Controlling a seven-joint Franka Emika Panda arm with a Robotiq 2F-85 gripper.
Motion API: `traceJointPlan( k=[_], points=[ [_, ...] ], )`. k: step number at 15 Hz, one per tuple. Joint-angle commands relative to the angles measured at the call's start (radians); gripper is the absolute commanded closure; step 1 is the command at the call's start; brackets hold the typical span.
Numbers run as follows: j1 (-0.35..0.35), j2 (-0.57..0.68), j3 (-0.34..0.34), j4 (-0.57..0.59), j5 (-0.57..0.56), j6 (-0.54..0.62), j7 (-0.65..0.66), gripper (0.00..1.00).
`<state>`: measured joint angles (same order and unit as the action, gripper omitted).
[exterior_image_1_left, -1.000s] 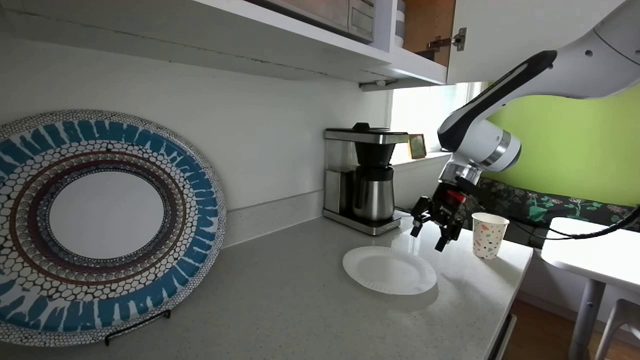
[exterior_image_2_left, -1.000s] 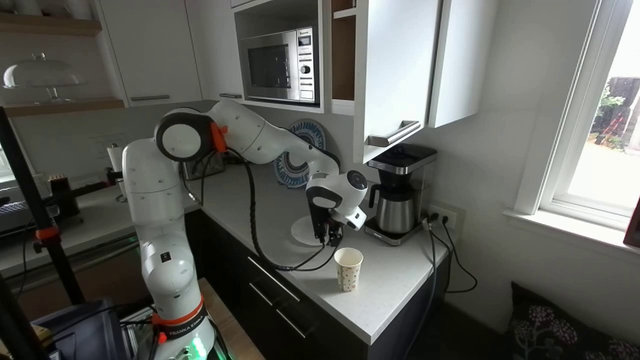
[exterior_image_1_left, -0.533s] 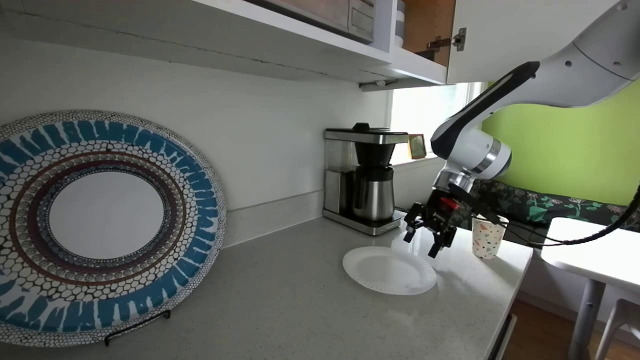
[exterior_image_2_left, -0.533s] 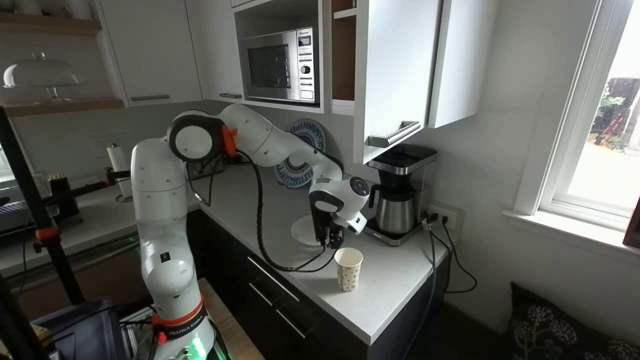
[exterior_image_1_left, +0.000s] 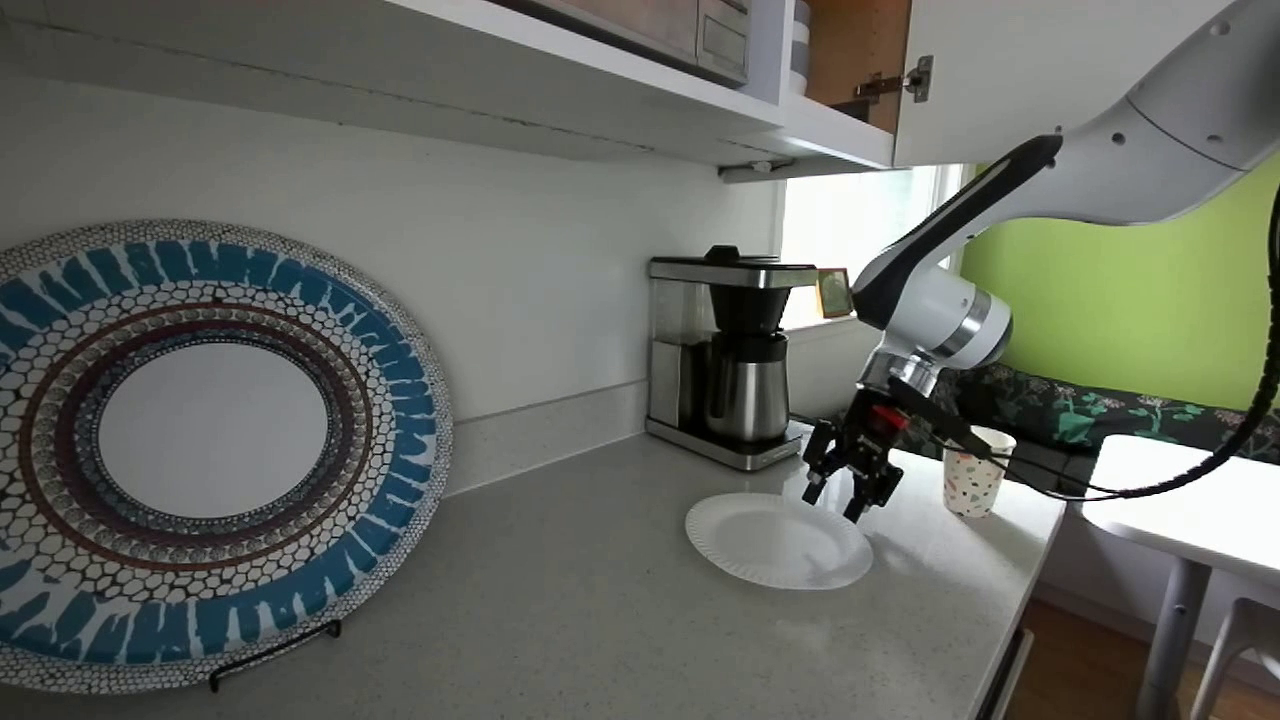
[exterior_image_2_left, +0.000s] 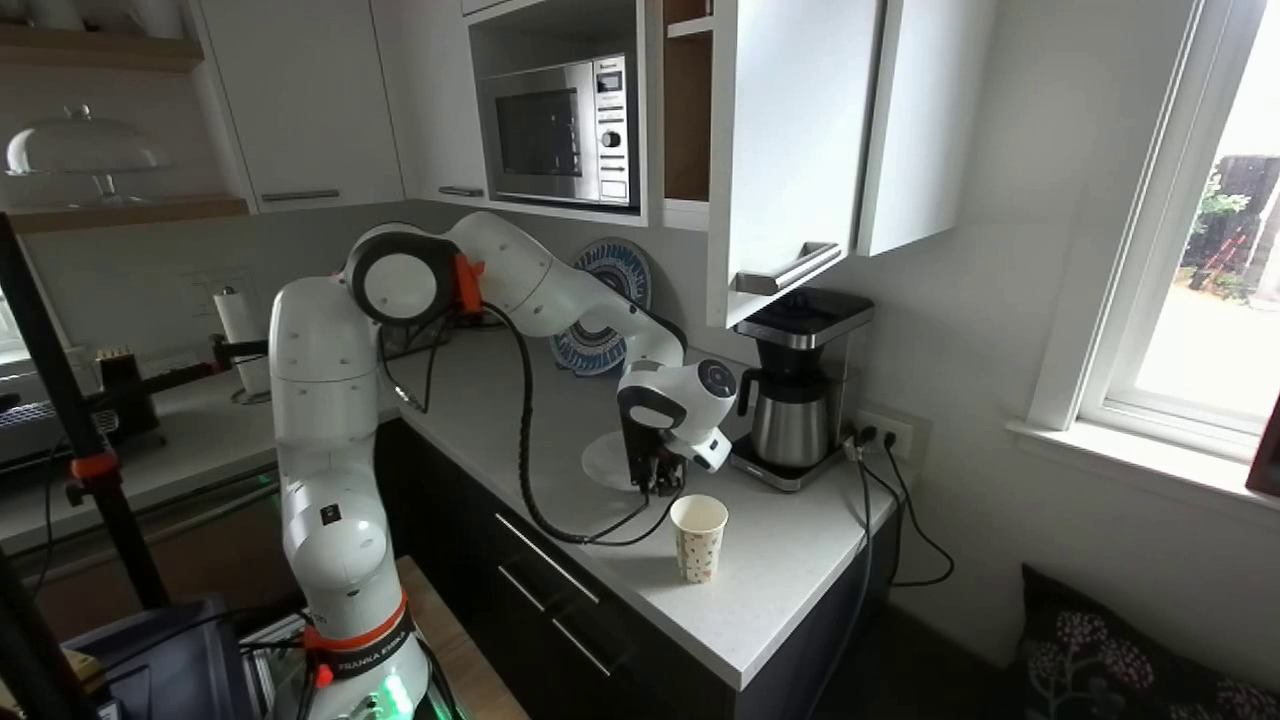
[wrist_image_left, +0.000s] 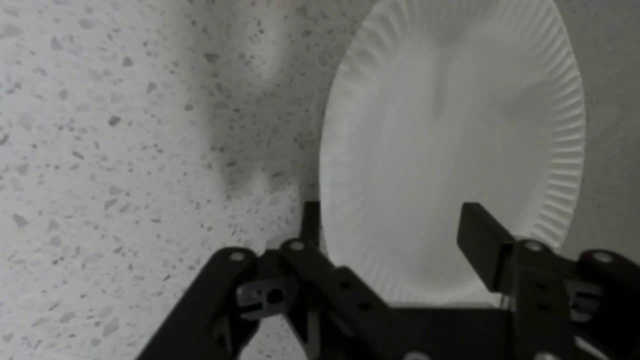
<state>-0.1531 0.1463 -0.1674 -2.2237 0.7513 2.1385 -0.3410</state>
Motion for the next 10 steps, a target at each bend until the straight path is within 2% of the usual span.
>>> traceJointPlan(
  k=[1,6,10],
  points=[
    [-0.017,0.014,0.014,0.003,0.011,0.014,-0.021,0.60],
    [-0.022,0.010,0.013,0.004,0.011,0.007,-0.025,0.98],
    [-0.025,0.009,0.014,0.004,0.016,0.005,-0.035,1.00]
  ],
)
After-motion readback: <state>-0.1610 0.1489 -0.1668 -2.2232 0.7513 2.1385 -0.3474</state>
